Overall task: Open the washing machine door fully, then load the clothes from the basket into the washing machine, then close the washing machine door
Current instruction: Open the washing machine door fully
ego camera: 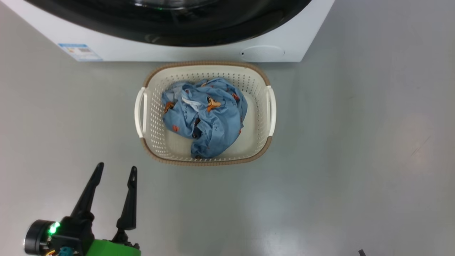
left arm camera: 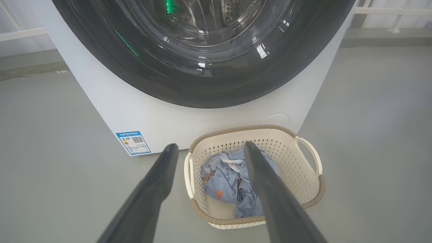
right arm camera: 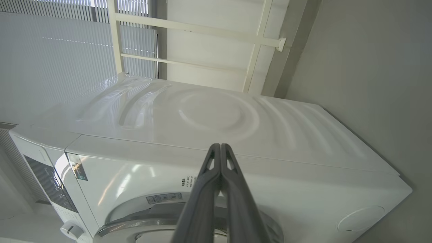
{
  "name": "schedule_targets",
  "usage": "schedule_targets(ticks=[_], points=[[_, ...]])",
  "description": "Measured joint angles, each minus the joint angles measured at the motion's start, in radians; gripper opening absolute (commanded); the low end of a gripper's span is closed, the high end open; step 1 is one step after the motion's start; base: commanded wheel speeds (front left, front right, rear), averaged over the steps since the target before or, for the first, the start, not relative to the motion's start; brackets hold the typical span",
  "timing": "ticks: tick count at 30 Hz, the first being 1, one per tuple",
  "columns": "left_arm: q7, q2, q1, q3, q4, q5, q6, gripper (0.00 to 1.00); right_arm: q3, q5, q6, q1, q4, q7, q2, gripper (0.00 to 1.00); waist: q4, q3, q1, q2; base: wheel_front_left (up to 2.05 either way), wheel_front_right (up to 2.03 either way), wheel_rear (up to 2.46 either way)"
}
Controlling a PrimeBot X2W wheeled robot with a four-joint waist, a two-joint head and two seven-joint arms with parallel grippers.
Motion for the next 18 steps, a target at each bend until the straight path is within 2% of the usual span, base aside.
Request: schedule_targets(ticks=[5,18], points=[[0.000,-0.002,0.000,-0.007,-0.001,0.004,0.003,1.00,0.035,-0.053,0.000,-0.091,-0.001,0.022,-0.002,0.00,0.024,0.041,0.0000,0.0000,0.00,0.00,0.00],[0.000,-0.003,0.005,-0.023,-0.024,-0.012,0.028,1.00,0.147,-0.082,0.000,-0.281,-0.029,0.103,-0.019,0.00,0.086,0.124,0.0000,0.0000,0.00,0.00,0.00]])
